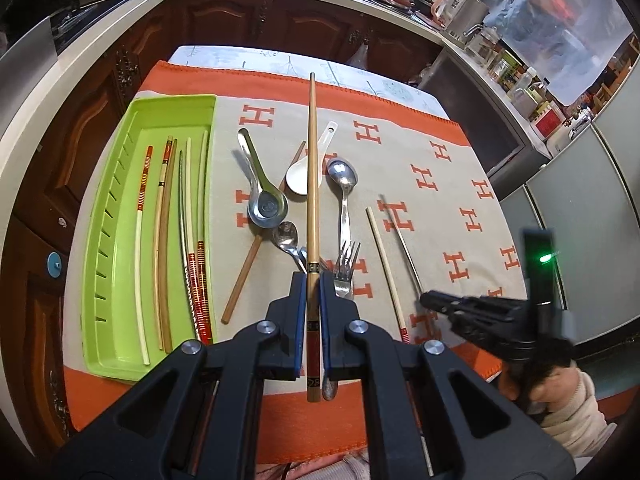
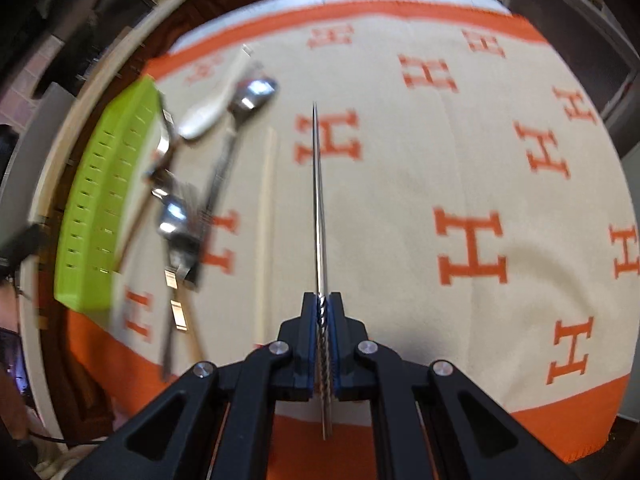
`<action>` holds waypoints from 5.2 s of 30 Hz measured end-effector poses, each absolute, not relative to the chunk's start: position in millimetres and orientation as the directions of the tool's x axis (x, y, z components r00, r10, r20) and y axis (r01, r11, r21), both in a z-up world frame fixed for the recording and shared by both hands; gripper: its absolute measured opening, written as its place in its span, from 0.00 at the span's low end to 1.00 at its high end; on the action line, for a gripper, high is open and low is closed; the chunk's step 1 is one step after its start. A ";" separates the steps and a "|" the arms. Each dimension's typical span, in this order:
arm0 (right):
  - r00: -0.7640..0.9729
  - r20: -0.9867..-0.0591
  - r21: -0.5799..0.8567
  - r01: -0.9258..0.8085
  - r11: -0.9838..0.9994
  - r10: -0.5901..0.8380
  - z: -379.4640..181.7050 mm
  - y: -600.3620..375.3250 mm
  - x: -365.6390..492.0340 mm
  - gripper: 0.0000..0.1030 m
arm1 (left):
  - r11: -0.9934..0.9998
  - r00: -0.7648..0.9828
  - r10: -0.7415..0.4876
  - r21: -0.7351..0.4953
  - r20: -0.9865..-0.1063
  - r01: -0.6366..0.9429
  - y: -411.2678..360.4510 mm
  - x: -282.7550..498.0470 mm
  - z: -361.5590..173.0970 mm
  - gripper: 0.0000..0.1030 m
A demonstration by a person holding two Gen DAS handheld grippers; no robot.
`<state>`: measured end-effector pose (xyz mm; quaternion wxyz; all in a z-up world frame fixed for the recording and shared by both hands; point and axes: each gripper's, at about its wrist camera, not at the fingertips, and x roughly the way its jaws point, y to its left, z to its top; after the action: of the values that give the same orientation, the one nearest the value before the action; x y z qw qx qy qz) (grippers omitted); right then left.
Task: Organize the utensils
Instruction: 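Lift both chopsticks, lower them into the green tray and open both tools, then move both open tools back over the utensil pile, then grasp a white red-tipped chopstick with the right tool while the left tool grasps a brown wooden chopstick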
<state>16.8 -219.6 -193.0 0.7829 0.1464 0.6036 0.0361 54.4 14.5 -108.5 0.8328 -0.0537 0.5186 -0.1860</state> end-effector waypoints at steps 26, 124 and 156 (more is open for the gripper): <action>0.318 -0.883 0.411 0.174 0.895 0.344 -170.0 -222.1 24.2 0.05 | 0.928 0.397 -0.372 -0.318 -0.839 0.196 32.6 53.5 -112.2 0.04; 0.364 -0.931 -0.006 -0.094 0.996 0.029 -191.8 -144.5 34.6 0.26 | 0.958 0.307 -0.238 -0.171 -0.922 0.231 -14.7 88.7 -194.0 0.58; 0.296 -0.929 0.225 -0.030 0.974 0.224 -191.4 -179.7 46.3 0.05 | 0.945 0.187 -0.136 -0.071 -0.973 0.320 -47.1 148.4 -213.9 0.05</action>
<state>46.3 -179.7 -191.4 0.8008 0.0825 0.5879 0.0792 148.4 -47.1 -213.9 0.7668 0.0742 0.6200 -0.1488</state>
